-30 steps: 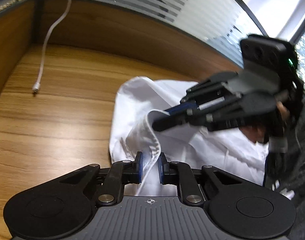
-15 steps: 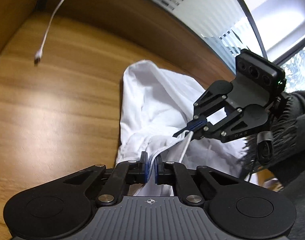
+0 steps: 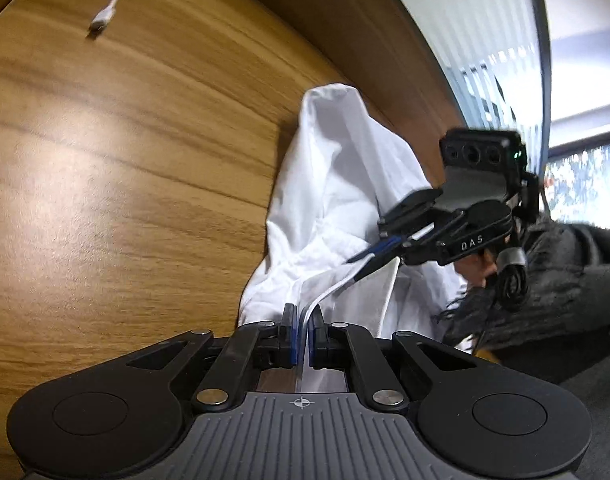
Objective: Fold clothes
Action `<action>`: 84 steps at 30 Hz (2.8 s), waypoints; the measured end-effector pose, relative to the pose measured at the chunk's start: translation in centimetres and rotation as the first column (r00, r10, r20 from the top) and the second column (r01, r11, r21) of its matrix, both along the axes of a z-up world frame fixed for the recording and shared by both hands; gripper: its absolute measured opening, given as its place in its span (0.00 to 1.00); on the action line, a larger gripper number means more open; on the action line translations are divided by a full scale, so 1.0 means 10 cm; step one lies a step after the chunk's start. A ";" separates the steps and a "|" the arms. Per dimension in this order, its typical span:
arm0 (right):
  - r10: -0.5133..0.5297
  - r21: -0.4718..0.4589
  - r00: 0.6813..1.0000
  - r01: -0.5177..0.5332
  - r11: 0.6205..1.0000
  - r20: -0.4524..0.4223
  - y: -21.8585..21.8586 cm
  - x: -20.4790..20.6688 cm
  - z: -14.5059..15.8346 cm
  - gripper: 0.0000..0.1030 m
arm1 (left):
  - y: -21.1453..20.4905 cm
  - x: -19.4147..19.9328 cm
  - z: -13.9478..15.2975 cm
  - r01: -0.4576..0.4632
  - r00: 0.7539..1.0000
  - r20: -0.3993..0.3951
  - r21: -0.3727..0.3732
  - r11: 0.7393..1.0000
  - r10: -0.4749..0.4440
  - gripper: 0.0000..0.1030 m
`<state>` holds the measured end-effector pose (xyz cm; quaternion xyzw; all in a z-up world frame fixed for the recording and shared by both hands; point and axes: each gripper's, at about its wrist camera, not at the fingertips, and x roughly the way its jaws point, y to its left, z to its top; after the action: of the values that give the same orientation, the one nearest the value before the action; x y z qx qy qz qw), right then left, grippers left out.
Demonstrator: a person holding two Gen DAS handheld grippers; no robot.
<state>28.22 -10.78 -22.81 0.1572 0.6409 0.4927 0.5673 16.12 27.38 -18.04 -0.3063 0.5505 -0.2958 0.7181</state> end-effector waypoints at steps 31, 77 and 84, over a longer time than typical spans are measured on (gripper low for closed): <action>-0.080 0.118 0.979 0.103 0.988 -0.189 0.23 0.16 -0.10 0.07 | 0.12 -0.06 -0.03 -0.078 0.997 -0.018 -0.031 0.996 0.077 0.14; -0.427 -0.017 0.857 0.441 0.897 -0.289 0.12 0.01 -0.11 0.12 | 0.11 -0.03 -0.09 -0.214 0.970 -0.174 -0.266 0.940 0.172 0.04; -0.424 -0.016 0.849 0.442 0.897 -0.315 0.06 -0.03 -0.12 0.10 | -0.01 0.03 0.11 -0.135 0.988 -0.083 -0.084 0.987 0.129 0.11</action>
<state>27.91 -10.19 -24.02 0.3890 0.6559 0.3391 0.5508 16.45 27.29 -16.93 -0.3852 0.5426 -0.2599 0.6998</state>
